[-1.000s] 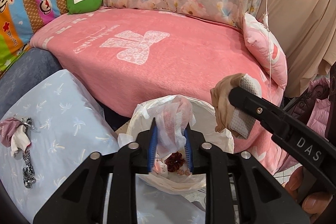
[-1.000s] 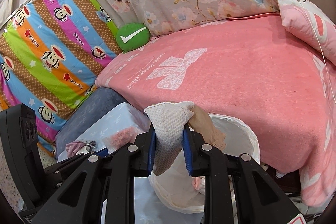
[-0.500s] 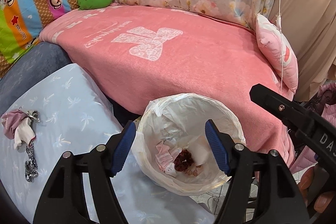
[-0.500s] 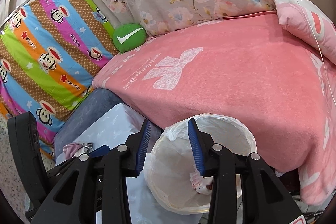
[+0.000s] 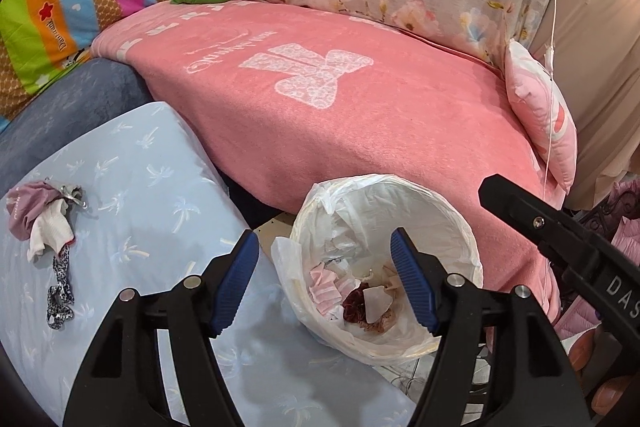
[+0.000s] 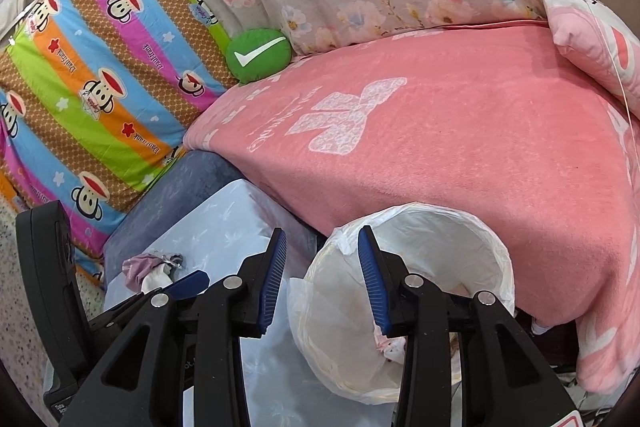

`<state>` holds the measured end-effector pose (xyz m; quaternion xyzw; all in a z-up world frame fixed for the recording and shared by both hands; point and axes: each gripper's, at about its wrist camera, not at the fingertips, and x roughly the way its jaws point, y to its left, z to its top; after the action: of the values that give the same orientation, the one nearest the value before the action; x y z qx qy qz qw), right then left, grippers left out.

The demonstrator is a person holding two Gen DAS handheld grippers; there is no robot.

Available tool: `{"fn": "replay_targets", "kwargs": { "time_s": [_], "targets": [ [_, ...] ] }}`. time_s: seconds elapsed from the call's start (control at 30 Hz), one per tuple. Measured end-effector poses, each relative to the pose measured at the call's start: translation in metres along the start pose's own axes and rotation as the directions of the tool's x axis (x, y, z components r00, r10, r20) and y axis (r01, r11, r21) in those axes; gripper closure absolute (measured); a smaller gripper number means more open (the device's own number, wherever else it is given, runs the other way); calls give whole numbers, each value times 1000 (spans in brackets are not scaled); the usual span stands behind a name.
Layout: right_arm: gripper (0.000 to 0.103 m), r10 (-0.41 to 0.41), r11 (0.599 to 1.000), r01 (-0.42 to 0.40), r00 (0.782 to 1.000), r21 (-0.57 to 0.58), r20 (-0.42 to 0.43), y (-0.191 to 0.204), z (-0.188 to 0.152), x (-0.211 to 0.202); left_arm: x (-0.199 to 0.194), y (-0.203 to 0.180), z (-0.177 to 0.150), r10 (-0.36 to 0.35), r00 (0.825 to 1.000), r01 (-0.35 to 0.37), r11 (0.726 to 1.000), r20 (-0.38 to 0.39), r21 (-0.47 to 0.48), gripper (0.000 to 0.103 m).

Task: Collect trash
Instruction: 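Move both open grippers back toward the pile of items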

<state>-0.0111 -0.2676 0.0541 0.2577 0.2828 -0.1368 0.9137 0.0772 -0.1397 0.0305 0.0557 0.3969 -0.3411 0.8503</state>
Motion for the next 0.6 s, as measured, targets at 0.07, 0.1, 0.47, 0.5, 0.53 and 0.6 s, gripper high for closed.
{"fn": "replay_targets", "kwargs": {
  "time_s": [0.07, 0.1, 0.47, 0.5, 0.53, 0.6],
  "targets": [
    [65, 4, 1000, -4, 1000, -9, -6, 4, -2, 2, -1, 6, -1, 8, 1000, -8, 1000, 2, -10, 38],
    [64, 6, 1000, -6, 1000, -15, -9, 7, -3, 4, -2, 9, -2, 15, 1000, -15, 1000, 3, -16, 38],
    [64, 33, 995, -40, 997, -91, -75, 47, -17, 31, -11, 68, -14, 107, 994, -105, 987, 6, -121, 38],
    [64, 36, 994, -44, 996, -101, -83, 52, -19, 34, -13, 74, -15, 118, 993, -116, 985, 6, -130, 38],
    [64, 36, 993, -46, 995, -112, -91, 58, -21, 37, -14, 80, -17, 130, 991, -128, 982, 5, -136, 38],
    [64, 35, 989, -49, 994, -138, -105, 69, -26, 45, -16, 93, -21, 164, 986, -161, 976, 5, -146, 38]
  ]
}}
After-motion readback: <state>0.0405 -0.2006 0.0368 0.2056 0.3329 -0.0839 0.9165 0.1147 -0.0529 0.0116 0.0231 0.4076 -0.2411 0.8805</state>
